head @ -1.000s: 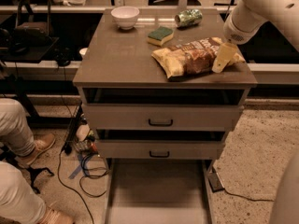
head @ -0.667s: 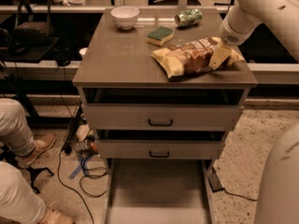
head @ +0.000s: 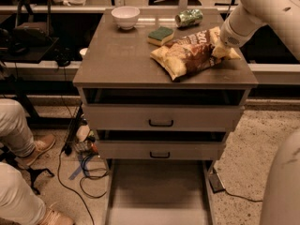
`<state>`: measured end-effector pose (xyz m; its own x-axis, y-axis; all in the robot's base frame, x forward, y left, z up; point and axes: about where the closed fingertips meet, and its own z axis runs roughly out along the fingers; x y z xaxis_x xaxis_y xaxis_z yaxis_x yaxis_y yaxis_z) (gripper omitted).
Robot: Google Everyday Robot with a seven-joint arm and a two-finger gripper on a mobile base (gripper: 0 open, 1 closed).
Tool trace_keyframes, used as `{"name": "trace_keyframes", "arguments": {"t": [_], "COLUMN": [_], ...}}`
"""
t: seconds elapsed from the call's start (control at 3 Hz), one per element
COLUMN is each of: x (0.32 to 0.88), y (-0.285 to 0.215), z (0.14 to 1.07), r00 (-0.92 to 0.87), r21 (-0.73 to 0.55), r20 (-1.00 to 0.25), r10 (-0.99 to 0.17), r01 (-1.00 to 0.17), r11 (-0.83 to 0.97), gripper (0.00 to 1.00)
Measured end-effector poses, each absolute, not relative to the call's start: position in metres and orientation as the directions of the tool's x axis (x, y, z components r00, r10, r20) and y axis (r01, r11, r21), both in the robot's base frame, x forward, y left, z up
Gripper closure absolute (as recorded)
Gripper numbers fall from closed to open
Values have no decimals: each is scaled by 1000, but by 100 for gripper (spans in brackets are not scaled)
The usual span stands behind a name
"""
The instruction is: Place brown chip bag into bottom drawer
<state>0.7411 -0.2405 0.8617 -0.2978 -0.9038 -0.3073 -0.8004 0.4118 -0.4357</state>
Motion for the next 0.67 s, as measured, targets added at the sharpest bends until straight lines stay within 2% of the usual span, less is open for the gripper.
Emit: {"name": "trace_keyframes", "arguments": {"t": [0.33, 0.67], "x": [723, 683], "y": [-233, -229], "z": [888, 935], "r00": [-295, -319], "r21": [-484, -573], "r20": [-324, -315], "r10": [-899, -894], "r01": [-765, -687], "r11": [425, 447], "gripper": [95, 100]}}
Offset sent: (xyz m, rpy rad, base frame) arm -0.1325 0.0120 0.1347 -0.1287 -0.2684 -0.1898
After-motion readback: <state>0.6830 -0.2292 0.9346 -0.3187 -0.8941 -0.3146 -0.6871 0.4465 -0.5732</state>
